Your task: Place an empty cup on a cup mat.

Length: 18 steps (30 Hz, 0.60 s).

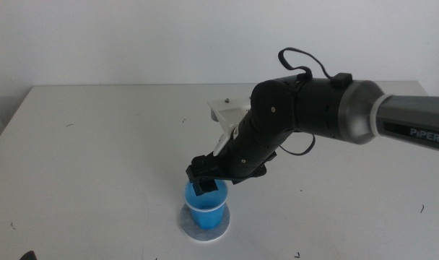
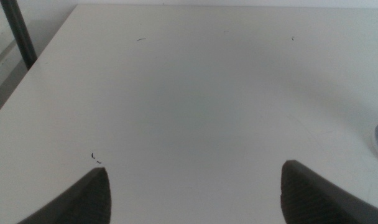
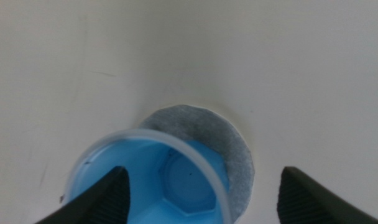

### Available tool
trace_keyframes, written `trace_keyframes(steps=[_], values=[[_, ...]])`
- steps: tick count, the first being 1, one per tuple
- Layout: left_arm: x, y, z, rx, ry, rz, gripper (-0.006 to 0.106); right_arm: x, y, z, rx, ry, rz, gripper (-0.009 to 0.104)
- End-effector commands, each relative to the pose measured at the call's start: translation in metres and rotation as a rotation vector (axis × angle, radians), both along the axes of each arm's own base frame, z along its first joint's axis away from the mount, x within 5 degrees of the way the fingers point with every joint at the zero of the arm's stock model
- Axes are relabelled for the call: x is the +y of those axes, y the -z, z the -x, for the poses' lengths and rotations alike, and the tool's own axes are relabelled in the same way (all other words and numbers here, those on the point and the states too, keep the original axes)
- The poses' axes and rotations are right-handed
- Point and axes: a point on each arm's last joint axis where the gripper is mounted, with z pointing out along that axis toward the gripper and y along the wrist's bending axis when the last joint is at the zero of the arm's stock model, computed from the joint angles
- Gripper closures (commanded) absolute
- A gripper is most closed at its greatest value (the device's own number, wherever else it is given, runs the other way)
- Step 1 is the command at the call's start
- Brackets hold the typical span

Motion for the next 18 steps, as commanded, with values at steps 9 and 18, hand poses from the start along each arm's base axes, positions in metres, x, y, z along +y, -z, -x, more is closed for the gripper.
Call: trace_keyframes(steps=[9, 18], values=[[0.0, -0.008, -0.001, -0.083, 0.0, 0.016, -0.005, -0.034, -0.123, 0.024, -0.305, -0.02, -0.135, 0.026], [0.0, -0.008, -0.001, -0.083, 0.0, 0.016, -0.005, -0.13, -0.2, 0.036, -0.565, 0.174, -0.088, 0.024]])
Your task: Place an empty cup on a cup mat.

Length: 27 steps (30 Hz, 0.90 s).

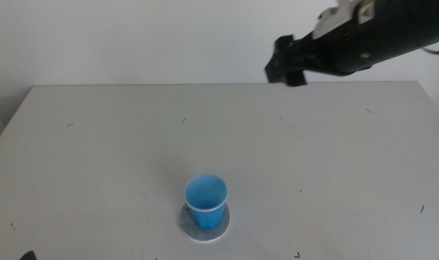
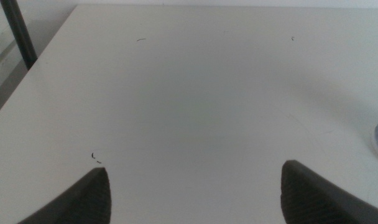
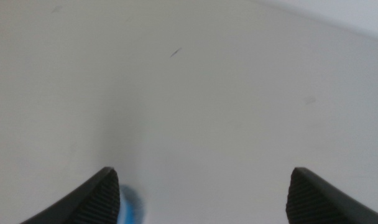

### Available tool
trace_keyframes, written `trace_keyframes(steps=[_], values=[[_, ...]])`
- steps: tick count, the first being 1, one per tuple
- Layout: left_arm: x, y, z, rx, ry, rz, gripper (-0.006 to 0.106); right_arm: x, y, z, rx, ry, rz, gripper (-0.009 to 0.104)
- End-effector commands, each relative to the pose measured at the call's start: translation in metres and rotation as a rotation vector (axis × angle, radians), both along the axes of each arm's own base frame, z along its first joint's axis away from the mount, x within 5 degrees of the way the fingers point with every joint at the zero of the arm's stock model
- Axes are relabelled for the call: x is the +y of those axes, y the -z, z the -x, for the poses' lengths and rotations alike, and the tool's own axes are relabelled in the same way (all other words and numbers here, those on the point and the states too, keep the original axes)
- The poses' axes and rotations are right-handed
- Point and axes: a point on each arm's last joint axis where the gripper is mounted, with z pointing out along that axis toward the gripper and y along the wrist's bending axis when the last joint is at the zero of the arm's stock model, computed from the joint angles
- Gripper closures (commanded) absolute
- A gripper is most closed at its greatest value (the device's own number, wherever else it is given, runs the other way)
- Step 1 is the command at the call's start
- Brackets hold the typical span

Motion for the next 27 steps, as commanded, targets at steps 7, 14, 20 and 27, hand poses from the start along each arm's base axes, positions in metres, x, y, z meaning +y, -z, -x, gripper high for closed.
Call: trace_keyframes(steps=[7, 14, 20, 27], values=[[0.0, -0.008, -0.001, -0.083, 0.0, 0.016, -0.005, -0.106, -0.046, 0.044, -0.328, 0.264, -0.056, 0.009], [0.0, -0.008, -0.001, -0.083, 0.0, 0.016, -0.005, -0.15, -0.021, 0.095, -0.403, 0.398, -0.017, 0.004], [0.0, -0.008, -0.001, -0.083, 0.0, 0.016, -0.005, -0.155, 0.026, 0.141, -0.495, 0.391, -0.036, 0.004], [0.0, -0.008, -0.001, -0.083, 0.0, 0.016, -0.005, -0.16, 0.087, 0.183, -0.629, 0.381, -0.061, 0.004]])
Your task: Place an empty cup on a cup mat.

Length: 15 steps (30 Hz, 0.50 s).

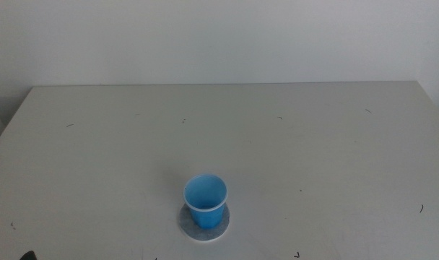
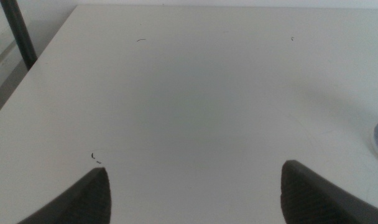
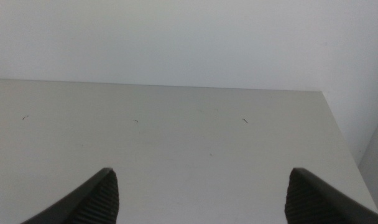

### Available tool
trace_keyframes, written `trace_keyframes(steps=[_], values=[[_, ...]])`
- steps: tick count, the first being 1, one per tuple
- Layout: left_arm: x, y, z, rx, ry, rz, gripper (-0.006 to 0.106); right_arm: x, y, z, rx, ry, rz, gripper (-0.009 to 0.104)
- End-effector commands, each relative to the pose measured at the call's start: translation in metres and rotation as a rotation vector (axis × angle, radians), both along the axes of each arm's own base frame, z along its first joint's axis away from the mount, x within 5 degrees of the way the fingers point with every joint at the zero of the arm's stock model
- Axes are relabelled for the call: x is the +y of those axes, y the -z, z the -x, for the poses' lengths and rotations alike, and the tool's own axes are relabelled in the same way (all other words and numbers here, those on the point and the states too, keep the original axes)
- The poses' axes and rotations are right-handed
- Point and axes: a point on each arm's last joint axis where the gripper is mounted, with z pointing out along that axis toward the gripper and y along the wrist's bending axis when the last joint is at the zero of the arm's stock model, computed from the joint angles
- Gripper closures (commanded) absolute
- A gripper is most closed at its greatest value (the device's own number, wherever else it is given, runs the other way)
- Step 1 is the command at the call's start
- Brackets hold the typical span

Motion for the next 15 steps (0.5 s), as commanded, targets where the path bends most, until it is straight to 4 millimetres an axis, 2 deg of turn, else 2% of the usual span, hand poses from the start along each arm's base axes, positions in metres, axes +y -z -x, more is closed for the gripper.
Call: trace_keyframes(steps=[1, 9, 15], values=[[0.0, -0.008, -0.001, -0.083, 0.0, 0.016, -0.005, -0.001, 0.001, 0.008, -0.129, -0.001, 0.013, 0.004], [0.0, -0.008, -0.001, -0.083, 0.0, 0.016, -0.005, -0.004, 0.055, 0.03, -0.091, 0.0, 0.014, 0.004], [0.0, -0.008, -0.001, -0.083, 0.0, 0.016, -0.005, -0.006, 0.071, 0.039, -0.115, 0.0, 0.019, 0.004]])
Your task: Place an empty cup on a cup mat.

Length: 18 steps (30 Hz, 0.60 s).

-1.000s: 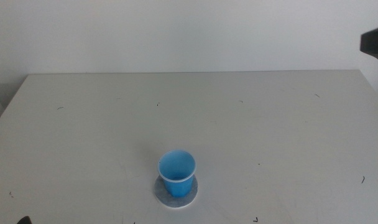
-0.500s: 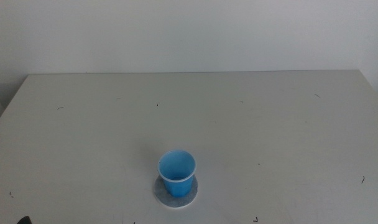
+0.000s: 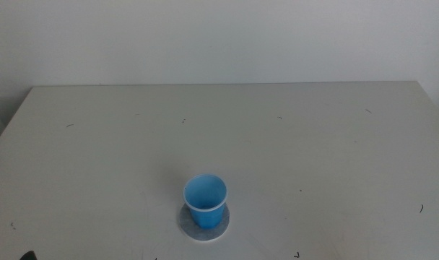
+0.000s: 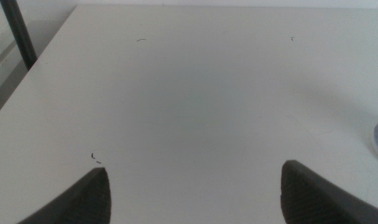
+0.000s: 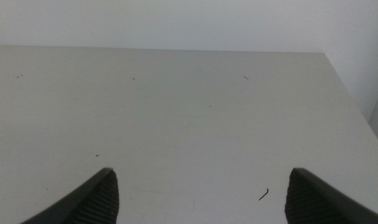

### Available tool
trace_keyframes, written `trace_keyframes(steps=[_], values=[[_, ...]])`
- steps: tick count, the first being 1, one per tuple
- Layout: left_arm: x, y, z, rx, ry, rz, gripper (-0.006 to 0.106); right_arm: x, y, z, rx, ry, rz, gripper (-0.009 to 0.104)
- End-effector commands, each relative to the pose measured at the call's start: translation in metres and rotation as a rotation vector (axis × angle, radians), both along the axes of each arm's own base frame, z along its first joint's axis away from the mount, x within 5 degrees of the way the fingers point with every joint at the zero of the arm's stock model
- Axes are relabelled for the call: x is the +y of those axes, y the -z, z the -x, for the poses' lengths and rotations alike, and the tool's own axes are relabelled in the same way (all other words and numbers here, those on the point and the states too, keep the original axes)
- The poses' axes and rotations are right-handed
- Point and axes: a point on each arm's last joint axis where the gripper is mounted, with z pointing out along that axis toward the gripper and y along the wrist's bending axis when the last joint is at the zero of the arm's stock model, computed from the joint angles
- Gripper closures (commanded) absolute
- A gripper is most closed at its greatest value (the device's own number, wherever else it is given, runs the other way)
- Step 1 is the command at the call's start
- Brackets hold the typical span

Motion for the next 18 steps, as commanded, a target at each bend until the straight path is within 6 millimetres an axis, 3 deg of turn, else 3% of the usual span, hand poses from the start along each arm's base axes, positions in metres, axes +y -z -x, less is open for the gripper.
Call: trace_keyframes(steps=[1, 12, 18], values=[[0.0, -0.008, -0.001, -0.083, 0.0, 0.016, -0.005, -0.001, -0.01, 0.001, -0.101, 0.001, 0.019, 0.004], [0.0, -0.008, -0.001, -0.083, 0.0, 0.016, -0.005, -0.001, 0.015, 0.007, -0.119, 0.001, 0.01, 0.004], [0.0, -0.008, -0.001, -0.083, 0.0, 0.016, -0.005, -0.002, 0.013, 0.01, -0.155, 0.002, 0.005, 0.004]])
